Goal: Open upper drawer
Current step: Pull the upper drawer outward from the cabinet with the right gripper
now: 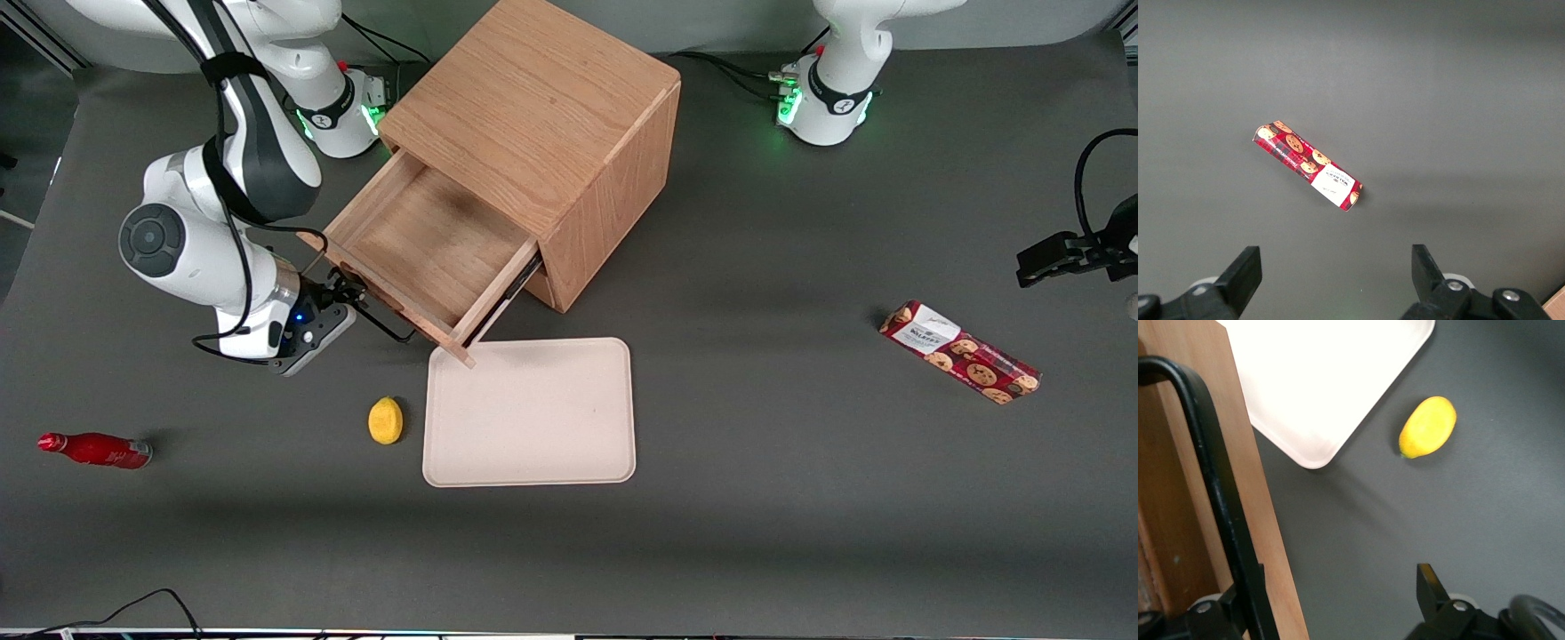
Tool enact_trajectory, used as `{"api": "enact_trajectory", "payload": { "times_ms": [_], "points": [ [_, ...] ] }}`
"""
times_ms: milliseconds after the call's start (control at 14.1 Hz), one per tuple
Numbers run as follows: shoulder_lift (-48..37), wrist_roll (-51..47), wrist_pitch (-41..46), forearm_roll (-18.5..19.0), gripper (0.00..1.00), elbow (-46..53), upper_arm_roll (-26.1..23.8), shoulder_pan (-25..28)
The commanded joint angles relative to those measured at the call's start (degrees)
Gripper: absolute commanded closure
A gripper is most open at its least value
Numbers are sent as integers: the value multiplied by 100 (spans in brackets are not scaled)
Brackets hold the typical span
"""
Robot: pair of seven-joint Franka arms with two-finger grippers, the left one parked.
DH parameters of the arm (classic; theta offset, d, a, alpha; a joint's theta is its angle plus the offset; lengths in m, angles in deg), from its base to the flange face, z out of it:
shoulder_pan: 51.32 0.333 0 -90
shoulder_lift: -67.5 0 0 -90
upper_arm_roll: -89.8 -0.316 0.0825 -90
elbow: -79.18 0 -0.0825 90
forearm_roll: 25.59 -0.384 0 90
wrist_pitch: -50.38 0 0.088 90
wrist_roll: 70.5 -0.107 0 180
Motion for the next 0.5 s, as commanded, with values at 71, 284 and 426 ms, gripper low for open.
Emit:
{"api": "enact_trajectory", "payload": {
  "times_ms": [71,284,426],
  "points": [
    [169,149,-35,79,0,222,120,-70],
    [257,246,-35,79,0,327,156,-88],
    [301,272,-35,79,0,397,165,-149]
  ]
}}
